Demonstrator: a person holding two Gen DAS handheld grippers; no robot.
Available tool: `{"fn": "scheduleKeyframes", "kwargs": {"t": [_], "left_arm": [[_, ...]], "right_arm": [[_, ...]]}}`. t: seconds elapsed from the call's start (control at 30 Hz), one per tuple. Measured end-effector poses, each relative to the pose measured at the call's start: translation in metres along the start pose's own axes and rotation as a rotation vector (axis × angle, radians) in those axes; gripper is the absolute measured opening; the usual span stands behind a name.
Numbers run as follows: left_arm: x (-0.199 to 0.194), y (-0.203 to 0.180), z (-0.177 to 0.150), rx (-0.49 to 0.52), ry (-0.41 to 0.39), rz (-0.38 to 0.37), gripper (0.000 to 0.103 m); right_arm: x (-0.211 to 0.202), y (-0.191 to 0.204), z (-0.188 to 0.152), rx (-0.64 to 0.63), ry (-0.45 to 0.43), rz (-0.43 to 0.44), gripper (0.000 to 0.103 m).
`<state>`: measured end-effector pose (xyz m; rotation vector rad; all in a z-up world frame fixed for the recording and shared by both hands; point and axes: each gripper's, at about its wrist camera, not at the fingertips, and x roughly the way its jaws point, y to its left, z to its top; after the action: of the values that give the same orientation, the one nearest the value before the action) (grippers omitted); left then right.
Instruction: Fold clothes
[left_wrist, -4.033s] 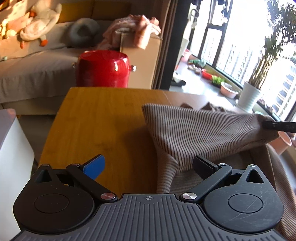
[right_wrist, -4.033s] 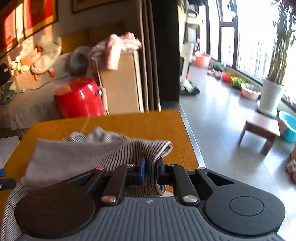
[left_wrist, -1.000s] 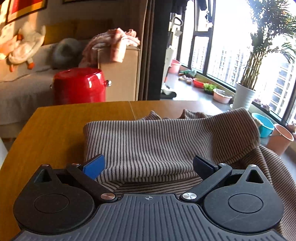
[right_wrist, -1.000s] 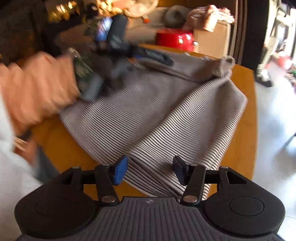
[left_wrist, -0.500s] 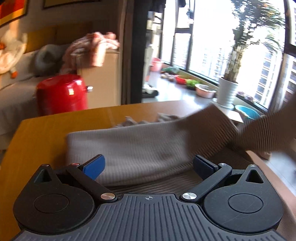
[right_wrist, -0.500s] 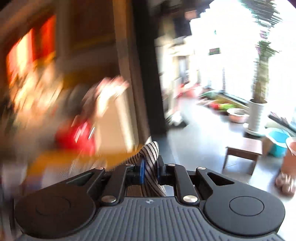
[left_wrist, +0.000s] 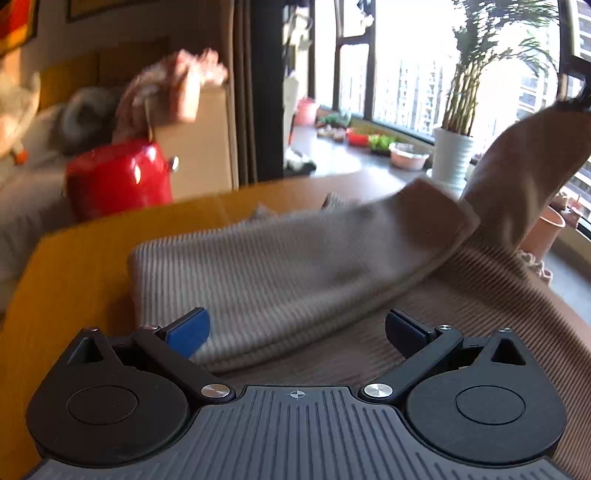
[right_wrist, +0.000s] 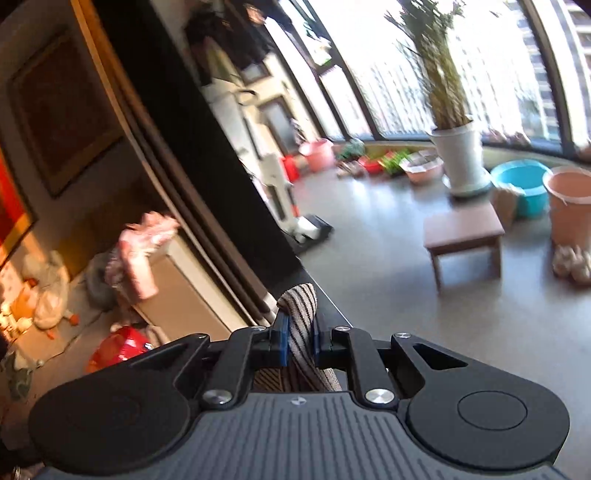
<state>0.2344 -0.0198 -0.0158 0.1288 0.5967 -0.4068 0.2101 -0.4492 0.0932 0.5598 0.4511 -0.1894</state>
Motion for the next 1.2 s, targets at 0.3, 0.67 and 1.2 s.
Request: {"fn": "scheduleKeyframes", "kwargs": {"t": [0.3,0.67,1.2], "left_arm": [[0.020,-0.065,0.005,0.349,-0.027,0.047,0.060],[0.006,0.038,-0.016,0.210,0.089,0.299,0.074],[-0.050,0.040,-0.018,-0.003,0.016,-0.017,0.095]], "right_arm": [[0.012,-0.050,-0.029,0.061,0.040,-0.010,0.012],[0.022,-0.058,-0.042,0.129,0.038,-0.014,0.012],[-0.041,0.223,-0.010,-0.206,0.009,0.452,0.012]]}}
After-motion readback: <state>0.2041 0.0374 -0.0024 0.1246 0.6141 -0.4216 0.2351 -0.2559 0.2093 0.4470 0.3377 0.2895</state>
